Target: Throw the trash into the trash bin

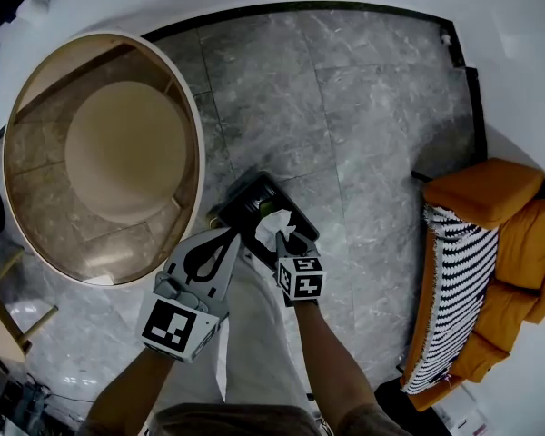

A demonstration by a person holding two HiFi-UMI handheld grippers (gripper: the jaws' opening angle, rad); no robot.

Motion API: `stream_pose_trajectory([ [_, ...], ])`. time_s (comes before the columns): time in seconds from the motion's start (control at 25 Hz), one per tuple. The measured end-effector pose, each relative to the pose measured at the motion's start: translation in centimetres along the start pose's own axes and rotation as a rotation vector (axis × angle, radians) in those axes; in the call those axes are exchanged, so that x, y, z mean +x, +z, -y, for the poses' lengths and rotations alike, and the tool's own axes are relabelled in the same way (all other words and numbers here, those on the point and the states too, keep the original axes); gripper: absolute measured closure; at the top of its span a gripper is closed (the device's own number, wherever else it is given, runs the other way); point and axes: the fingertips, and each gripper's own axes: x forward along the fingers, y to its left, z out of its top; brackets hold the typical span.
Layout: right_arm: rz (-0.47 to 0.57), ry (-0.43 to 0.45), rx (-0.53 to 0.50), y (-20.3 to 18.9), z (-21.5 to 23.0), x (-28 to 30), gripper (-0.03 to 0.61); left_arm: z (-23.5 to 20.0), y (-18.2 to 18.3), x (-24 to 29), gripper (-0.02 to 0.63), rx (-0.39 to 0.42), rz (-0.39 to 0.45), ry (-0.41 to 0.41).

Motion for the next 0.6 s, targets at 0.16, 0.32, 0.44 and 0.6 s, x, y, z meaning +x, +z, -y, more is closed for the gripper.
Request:
stream_pose_trajectory([
  [0.16,-0.042,-0.010,0.012,-1.3,0.1,0.2,0.437,-0.1,-0.2,-0.2,0.595,-0.005,-0.006,0.004],
  [0.32,-0.066,-0.008,0.002,-2.2,-0.1,0.3,0.381,-0.2,-0.3,-0.4,0.595,-0.010,-0.002,0.006],
  [0.44,-0.075,-0.008,-0.002,-2.6,-0.2,0.3,0.367,-0.1,-0.5,-0.6,0.595,-0.012,-0.003,0.009],
  [0.6,-0.070,-0.002,-0.007,-2.4,-0.4,0.2,0.364,0.1,-0.5,-0.9,0.595,-0.012,0.002,0.013],
])
